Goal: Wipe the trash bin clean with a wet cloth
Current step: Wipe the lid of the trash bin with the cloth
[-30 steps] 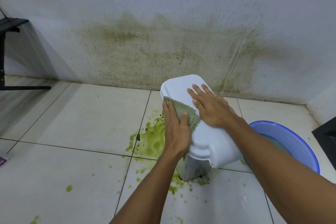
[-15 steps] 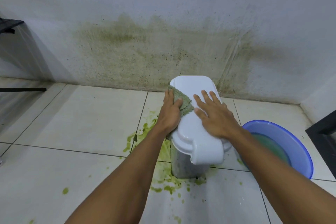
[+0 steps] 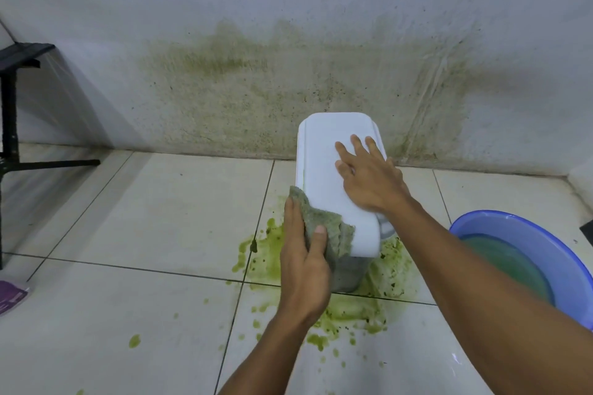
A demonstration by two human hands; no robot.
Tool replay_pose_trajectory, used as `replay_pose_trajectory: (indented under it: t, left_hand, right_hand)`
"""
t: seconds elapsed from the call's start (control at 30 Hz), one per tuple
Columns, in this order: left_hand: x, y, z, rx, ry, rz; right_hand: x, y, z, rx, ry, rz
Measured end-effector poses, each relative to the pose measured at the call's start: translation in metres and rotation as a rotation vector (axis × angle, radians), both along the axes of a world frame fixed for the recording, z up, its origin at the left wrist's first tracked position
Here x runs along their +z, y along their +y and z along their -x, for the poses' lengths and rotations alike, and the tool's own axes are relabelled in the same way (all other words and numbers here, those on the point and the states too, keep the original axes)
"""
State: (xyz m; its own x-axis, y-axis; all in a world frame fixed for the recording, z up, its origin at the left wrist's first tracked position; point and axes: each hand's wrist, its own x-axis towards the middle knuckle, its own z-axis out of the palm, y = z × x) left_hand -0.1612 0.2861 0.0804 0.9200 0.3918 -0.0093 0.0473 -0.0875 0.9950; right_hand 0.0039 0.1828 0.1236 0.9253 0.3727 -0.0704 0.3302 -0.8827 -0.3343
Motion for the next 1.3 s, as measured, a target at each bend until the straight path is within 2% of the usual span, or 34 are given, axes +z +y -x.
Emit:
replay_pose_trajectory:
  t: [0.23,0.43,0.5,0.63,0.7,0.9,1.0,1.13,1.3]
  left_hand:
    - [0.012,0.020,-0.058,0.073,0.093,0.015]
    - [-0.012,-0.029,0.006,0.164,-0.084,-0.037]
    - [-0.010,-0.035,0.002,0.160,-0.093,-0.051]
    - [0.009,-0.001,-0.043,0.140,0.098,-0.041]
    - [0.012,0.007,-0.050,0.129,0.134,-0.028]
    - [-0.002,-0.037,0.012,0.158,-0.057,-0.078]
    - [0.004,-0.017,-0.012,0.153,0.016,-0.111]
    - [0.031,0.035,-0.074,-0.019,0.182,-0.116]
    - [0.027,0.029,-0.062,-0.039,0.175,-0.107]
  right_hand:
    - [0.004,0.000,0.003,0.006,0.015,0.007]
    - [0.002,0.002,0.003,-0.001,0.010,0.010]
    - [0.001,0.000,0.003,0.009,0.008,0.014]
    - [0.001,-0.003,0.001,0.017,0.005,0.017]
    - [0.001,-0.001,0.001,0.015,0.006,0.021]
    - [0.000,-0.001,0.001,0.016,0.009,0.028]
    - [-0.001,-0.002,0.000,0.031,0.010,0.035]
    - [-0.003,-0.003,-0.001,0.038,0.003,0.032]
    - [-0.003,-0.002,-0.002,0.037,0.000,0.031]
